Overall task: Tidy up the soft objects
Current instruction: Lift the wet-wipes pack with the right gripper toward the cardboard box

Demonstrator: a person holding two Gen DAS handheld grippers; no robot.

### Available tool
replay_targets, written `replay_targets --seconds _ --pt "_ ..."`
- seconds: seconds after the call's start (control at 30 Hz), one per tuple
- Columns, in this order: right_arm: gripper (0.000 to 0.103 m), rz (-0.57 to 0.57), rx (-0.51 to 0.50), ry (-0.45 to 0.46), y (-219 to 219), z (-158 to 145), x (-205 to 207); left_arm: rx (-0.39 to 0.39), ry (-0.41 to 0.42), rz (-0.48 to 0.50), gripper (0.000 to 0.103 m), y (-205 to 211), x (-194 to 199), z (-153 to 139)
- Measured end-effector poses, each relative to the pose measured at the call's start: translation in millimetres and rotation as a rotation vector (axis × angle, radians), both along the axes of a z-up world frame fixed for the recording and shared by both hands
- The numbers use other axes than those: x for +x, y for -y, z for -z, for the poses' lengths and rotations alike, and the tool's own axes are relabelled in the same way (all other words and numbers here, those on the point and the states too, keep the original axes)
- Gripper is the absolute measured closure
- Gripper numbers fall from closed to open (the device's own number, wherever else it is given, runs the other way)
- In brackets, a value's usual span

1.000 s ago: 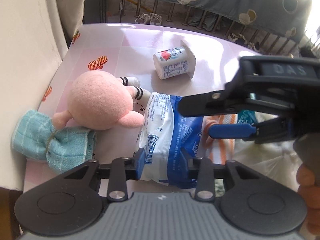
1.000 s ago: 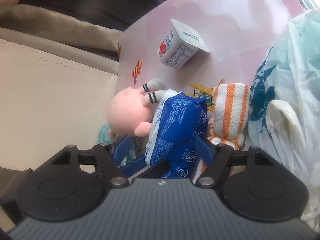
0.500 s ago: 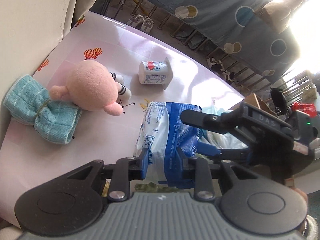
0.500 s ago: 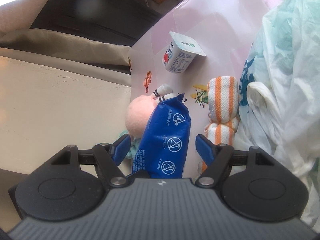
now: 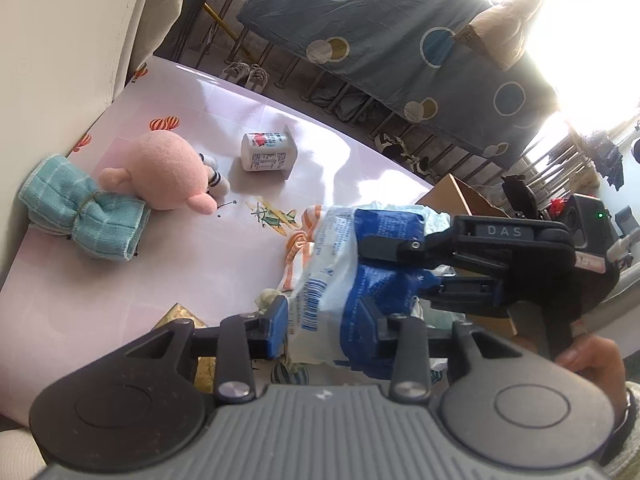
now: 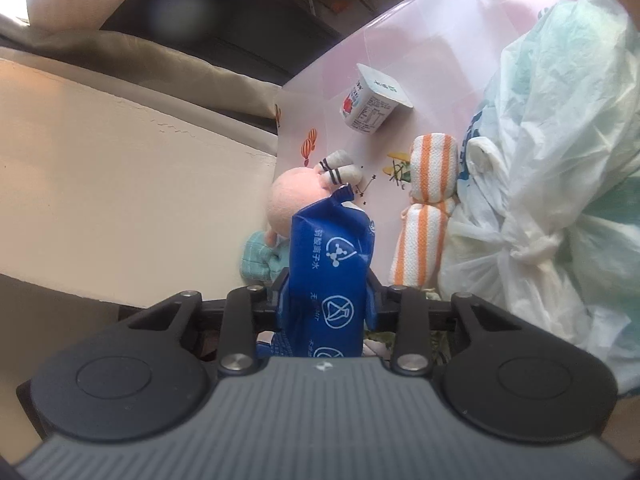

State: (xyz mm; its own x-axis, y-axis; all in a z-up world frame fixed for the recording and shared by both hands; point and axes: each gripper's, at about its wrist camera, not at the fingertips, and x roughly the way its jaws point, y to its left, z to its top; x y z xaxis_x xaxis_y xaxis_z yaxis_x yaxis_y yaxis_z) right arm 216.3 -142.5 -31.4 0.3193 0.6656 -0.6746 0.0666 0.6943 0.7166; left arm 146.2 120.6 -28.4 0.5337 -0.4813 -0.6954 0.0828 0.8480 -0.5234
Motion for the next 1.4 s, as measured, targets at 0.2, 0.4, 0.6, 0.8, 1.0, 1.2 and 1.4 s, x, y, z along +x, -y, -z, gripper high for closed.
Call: replay_targets --seconds 0.2,0.4,0.6,0.8,1.0,1.2,1.4 --pt "0.071 -0.042 -0.138 -0.011 13.5 -20.2 -25.1 0.048 0.007 0.016 0.065 -4.2 -26.1 21.6" --pt "0.071 -0.033 -0.209 -0.073 24.9 -18.9 -50.7 0.21 -0.005 0.028 0.065 3.9 -31.8 48.2" --pt "0.071 -0.034 -0.26 -0.146 10.9 7.9 -62.8 0.286 -0.019 0.051 0.067 9.5 -17.0 71.3" --pt "0.071 0.002 -0.311 -0.188 -11.6 26.0 -52.3 0.241 -0.003 0.018 0.067 -5.5 -8.2 65.9" --pt "0.062 0.016 -0.304 -0.217 -35.0 31.9 -34.1 0.151 0.01 0.022 0.067 -22.6 -29.8 56.8" --pt "0.059 -0.006 -0.219 -0.173 -52.3 21.6 -34.0 0.044 0.012 0.005 0.065 -42.8 -43.2 47.0" --pt "0.059 -0.035 -0.104 -0.153 -60.8 25.8 -41.5 -0.01 0.006 -0.02 0.056 -52.2 -44.7 39.8"
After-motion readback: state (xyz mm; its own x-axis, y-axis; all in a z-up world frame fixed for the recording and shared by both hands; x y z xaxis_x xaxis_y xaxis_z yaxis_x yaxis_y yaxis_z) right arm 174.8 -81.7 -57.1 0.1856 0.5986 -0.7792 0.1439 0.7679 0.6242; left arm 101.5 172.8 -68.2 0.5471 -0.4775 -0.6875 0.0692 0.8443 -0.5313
